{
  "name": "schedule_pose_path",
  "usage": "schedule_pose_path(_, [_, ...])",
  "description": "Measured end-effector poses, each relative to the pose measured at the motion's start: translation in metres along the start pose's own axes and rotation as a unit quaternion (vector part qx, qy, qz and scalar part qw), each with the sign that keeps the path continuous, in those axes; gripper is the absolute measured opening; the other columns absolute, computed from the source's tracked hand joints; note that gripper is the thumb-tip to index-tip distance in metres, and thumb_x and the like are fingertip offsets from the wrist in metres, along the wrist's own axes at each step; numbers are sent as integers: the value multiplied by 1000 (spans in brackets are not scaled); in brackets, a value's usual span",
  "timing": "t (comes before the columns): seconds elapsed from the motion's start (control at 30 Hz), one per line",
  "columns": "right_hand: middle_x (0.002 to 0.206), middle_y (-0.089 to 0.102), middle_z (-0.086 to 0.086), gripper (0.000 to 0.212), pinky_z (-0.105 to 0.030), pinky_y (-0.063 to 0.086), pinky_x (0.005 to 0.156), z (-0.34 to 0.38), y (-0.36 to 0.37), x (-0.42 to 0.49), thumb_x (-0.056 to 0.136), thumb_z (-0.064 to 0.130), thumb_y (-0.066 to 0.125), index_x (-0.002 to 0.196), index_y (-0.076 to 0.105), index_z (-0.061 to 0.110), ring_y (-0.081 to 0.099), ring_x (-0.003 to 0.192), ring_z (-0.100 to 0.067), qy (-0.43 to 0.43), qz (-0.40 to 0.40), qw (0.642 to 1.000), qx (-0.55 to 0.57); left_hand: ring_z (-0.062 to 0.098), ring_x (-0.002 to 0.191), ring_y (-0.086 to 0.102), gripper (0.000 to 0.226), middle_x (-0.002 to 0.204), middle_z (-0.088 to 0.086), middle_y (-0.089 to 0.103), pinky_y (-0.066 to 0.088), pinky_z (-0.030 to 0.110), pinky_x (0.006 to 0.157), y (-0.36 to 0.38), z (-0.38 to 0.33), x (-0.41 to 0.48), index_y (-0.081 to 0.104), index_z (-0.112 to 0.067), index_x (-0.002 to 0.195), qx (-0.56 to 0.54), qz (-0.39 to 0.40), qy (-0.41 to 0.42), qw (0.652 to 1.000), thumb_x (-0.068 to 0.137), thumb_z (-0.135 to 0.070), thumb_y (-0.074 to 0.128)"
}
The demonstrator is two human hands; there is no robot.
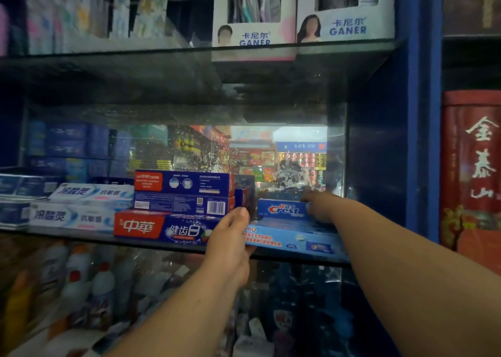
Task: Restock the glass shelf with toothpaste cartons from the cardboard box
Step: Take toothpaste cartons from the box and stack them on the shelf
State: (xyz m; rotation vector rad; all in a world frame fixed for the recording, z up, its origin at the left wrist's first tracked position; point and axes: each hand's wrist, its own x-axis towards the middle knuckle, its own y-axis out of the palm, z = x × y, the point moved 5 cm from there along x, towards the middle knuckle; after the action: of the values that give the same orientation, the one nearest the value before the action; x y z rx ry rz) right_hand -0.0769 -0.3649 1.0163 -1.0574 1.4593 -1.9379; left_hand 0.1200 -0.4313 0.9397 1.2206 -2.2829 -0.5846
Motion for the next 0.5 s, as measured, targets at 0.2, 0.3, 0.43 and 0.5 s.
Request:
schedule_pose_path(0.2, [156,27,-7,55,-39,30,112,11,-19,-23,99,12,44,150,29,25,34,139,-29,-1,-4,1000,11,17,77,58,9,86,6,56,54,36,73,2,-2,1,60,-13,99,-6,6,-4,1000,95,-20,56])
schedule_pose_path(0.3, [155,32,-3,49,-45,28,114,23,-34,-41,98,32,50,145,37,31,35,138,-28,-44,-15,997,66,15,76,57,11,87,5,55,52,33,64,6,-8,0,58,-12,102,-16,5,-1,1000,96,-21,55])
schedule_pose_path(0.43, [135,53,13,52,-43,35,107,37,-52,-82,81,61,60,128,56,39,49,121,-15,-118,8,982,147,17,79,60,20,91,5,56,57,37,71,19,-19,-3,57,-11,111,-35,3,-10,999,95,-24,56])
schedule_pose_path(0.5, [127,57,14,60,-40,39,103,38,-52,-96,72,60,71,126,57,37,52,115,-13,-124,32,985,117,18,79,58,20,91,6,56,57,38,74,27,-24,-4,57,-13,109,-34,-5,-17,999,95,-27,56])
